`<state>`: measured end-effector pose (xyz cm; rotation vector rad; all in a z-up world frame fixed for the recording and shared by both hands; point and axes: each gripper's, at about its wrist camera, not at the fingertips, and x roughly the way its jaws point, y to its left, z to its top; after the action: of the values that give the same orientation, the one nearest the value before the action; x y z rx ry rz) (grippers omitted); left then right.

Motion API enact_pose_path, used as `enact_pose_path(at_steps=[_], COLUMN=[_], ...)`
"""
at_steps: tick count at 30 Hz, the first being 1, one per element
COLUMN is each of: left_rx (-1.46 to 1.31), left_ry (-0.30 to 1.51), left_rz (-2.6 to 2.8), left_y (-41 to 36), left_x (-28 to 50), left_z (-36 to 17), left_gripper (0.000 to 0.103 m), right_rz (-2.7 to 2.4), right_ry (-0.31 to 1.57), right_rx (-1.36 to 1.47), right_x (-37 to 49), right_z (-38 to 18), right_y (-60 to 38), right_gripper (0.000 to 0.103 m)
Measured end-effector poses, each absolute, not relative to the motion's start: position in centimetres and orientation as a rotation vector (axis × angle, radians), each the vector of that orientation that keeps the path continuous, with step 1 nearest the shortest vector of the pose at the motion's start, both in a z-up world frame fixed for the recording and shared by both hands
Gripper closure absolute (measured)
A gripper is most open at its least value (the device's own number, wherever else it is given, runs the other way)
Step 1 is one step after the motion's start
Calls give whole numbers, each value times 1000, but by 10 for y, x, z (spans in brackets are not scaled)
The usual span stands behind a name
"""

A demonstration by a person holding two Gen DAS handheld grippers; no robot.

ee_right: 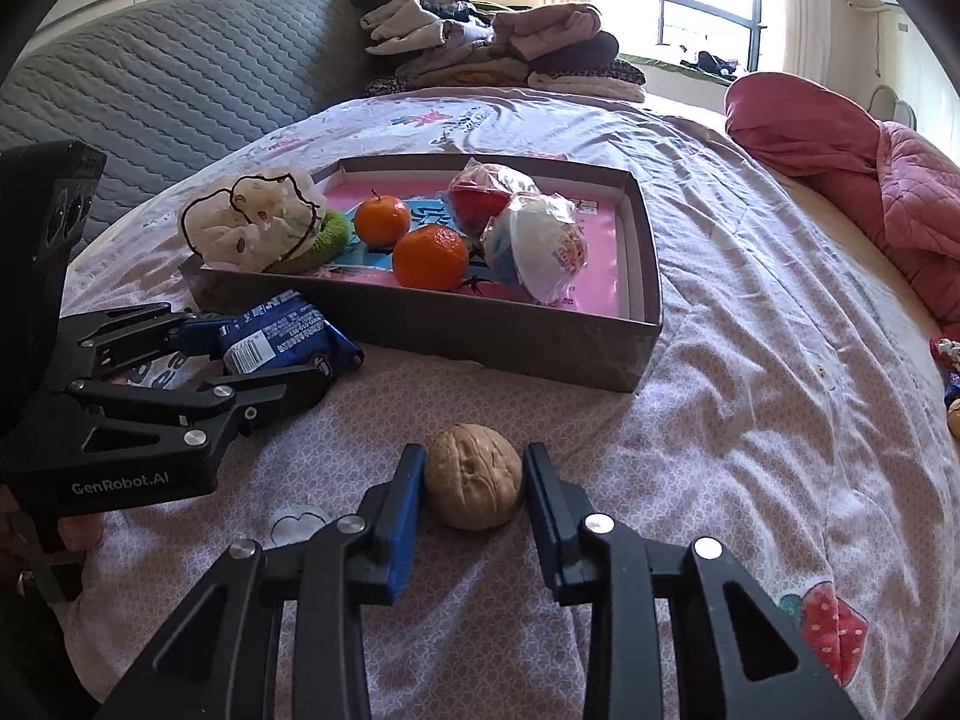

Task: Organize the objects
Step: 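Grasp the blue snack packet with the left gripper while the right grasps the walnut, then carry the snack packet and walnut over the pink tray with both grippers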

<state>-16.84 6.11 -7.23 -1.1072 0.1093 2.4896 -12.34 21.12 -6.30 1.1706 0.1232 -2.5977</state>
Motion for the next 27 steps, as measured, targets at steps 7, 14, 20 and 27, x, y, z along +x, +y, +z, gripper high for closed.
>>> enact_pose_path(at_steps=[7,14,20,27], left_rx=[-1105,-1018,-946,-890], left_ry=[91,126,116,116], left_rz=[2508,2570,2630,2680], left_y=[57,53,46,43], left_x=[-162,-144,-130,-120], left_z=[-66,-42,-13,15], left_gripper=[46,46,46,46], right_rz=[-2603,-2610,-2621,-2625], right_ry=[126,123,112,93], right_rx=[1099,1006,935,860], right_x=[-117,-111,-108,-108], right_z=[-51,-37,-20,6], right_y=[208,204,203,201], right_gripper=[70,70,70,70])
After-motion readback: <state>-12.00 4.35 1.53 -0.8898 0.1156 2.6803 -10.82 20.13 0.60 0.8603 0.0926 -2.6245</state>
